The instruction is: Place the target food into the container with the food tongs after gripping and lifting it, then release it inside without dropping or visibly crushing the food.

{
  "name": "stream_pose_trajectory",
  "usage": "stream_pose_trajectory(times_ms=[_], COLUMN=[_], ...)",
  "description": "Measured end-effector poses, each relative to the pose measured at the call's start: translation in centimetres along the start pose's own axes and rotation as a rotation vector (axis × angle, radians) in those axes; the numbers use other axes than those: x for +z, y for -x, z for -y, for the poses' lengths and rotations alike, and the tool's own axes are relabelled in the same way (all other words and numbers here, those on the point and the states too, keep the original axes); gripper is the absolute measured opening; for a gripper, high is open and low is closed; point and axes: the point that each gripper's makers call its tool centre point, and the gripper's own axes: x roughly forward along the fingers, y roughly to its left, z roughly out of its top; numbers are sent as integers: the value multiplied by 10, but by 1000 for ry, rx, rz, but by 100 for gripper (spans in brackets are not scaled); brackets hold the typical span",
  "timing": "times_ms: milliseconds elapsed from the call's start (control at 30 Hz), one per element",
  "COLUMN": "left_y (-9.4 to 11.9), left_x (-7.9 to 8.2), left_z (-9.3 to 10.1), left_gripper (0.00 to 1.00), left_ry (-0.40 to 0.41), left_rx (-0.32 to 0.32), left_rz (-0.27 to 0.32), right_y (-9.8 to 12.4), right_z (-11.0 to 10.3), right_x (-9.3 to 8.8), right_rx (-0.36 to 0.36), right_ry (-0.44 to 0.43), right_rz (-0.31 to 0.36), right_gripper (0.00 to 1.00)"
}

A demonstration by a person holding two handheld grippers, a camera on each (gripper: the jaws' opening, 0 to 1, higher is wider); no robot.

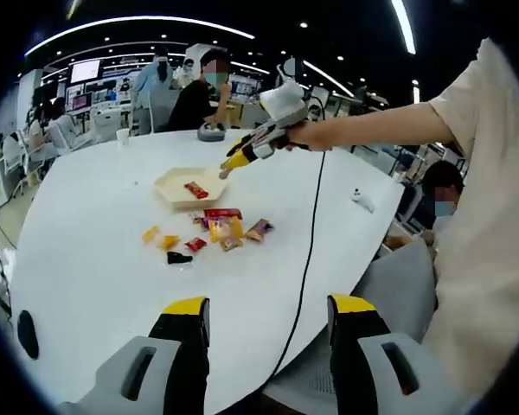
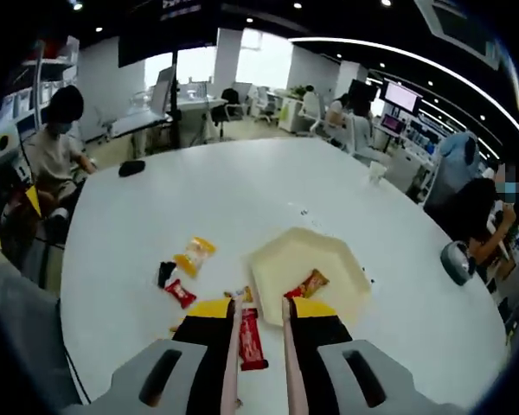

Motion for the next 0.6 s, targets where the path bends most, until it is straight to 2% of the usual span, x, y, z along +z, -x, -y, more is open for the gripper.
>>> stream_pose_trajectory(times_ms=[67, 100, 133, 267, 400, 600], left_y=[3, 8, 11, 12, 10, 8], left_x=[3, 14, 19, 26, 24, 24], left_z=[1, 1, 5, 24, 38, 29], left_gripper=[55, 55, 54, 53, 53, 53], left_ry=[7, 3, 13, -1, -36, -65], left_rx=[23, 90, 110, 113, 79, -18], left_rz=[15, 73, 97, 118, 102, 101], right_y=[5, 12, 16, 26, 28, 31], right_z=[-4, -15, -21, -41, -57, -66], right_x=[2, 4, 6, 14, 13, 15], right_rx=[1, 15, 26, 50, 55, 12], right_ry=[13, 40, 49, 49, 36, 9], right_rz=[12, 16, 23, 57, 52, 25], right_gripper=[24, 24, 24, 24, 24, 24])
